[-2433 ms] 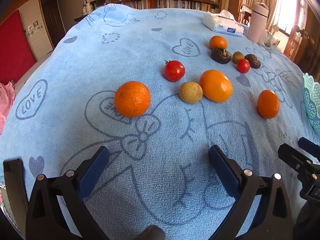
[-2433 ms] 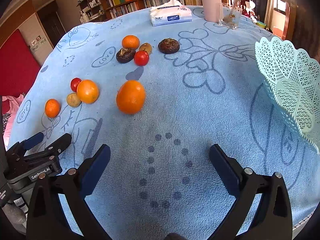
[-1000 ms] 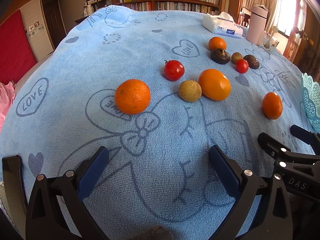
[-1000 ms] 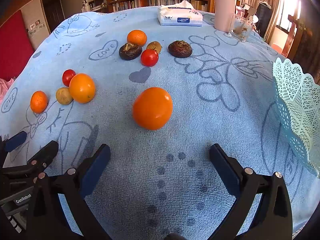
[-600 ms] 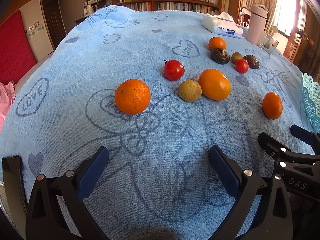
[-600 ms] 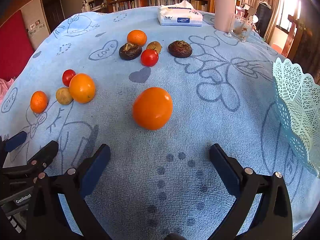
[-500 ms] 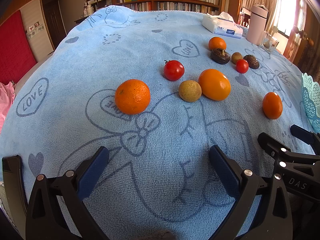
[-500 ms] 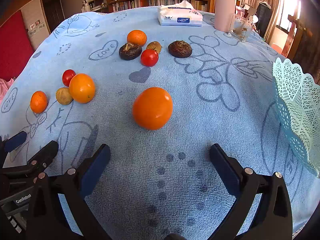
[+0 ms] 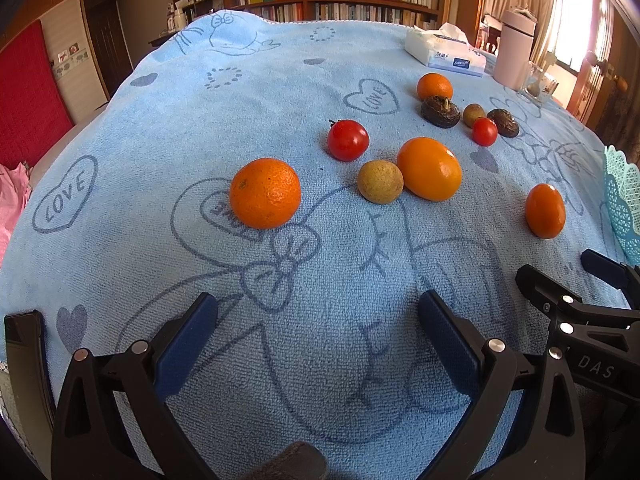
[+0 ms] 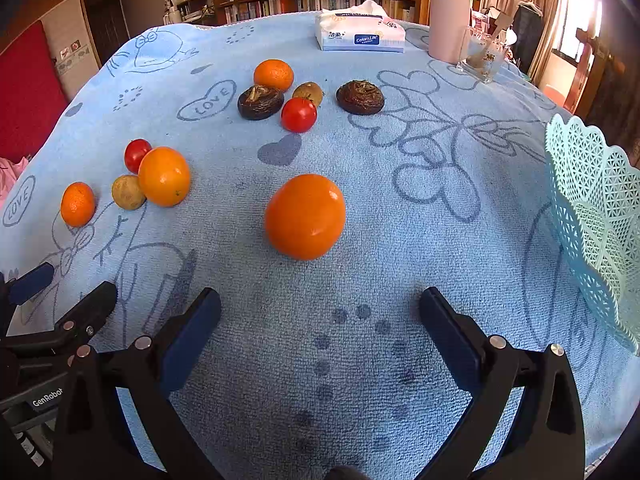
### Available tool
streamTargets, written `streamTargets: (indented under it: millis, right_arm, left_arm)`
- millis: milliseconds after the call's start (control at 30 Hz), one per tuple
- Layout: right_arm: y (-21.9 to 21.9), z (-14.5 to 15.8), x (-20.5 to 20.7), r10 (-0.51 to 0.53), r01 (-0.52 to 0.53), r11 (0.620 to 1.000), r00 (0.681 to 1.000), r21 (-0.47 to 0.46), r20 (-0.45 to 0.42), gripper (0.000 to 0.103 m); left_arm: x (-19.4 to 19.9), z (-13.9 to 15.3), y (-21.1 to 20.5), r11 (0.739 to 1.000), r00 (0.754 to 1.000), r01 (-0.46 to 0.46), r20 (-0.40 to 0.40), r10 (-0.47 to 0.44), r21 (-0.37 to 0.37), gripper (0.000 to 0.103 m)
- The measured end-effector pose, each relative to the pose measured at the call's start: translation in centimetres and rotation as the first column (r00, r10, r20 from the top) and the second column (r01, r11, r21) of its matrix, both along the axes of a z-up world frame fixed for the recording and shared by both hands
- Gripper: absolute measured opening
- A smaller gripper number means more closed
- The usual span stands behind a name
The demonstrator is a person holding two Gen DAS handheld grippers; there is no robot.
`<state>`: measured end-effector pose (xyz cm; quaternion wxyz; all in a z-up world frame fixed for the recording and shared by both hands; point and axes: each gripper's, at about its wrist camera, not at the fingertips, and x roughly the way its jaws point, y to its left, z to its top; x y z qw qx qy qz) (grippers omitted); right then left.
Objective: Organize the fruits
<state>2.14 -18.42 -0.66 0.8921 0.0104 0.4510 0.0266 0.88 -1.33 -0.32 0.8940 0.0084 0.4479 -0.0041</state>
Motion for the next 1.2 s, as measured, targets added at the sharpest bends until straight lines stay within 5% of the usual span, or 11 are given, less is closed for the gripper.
streamTargets:
  millis: [1200]
  right_arm:
    - [-0.03, -0.03, 0.07, 0.002, -0.002, 1.000, 1.000, 0.001, -0.008, 0.101]
  left_arm:
    - [0.11, -0.08, 0.04, 1.000, 1.000, 0.002, -0.009, -0.002, 0.002, 0.098]
